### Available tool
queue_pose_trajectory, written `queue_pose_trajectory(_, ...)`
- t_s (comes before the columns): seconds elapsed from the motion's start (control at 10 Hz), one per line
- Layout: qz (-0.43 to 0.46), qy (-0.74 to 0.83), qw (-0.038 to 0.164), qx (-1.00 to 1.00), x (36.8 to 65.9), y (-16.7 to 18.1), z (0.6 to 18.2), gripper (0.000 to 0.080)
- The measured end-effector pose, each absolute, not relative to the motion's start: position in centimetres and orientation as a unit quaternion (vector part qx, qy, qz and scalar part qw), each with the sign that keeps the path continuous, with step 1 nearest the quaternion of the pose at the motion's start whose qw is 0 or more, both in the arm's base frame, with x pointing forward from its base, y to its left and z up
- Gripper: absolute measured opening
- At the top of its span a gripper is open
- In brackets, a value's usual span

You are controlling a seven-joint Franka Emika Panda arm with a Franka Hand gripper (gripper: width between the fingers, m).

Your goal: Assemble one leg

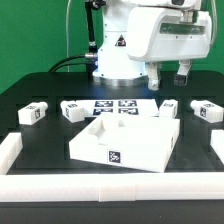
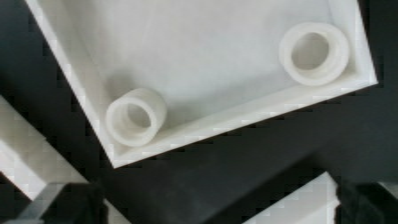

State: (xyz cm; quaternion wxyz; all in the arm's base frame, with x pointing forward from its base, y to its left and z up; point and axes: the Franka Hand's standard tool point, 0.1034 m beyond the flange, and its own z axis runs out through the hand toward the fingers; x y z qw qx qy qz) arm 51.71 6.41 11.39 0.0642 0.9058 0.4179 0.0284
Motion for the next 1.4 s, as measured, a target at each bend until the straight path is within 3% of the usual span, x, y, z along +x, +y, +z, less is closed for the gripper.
queue_pose_trajectory(1.1, 0.027, 0.419, 0.063, 0.905, 51.6, 6.4, 11.2, 0.0650)
queue_pose_trajectory(1.4, 0.012, 0.514, 0.051, 0.856, 48.3, 4.8, 8.7, 0.0650)
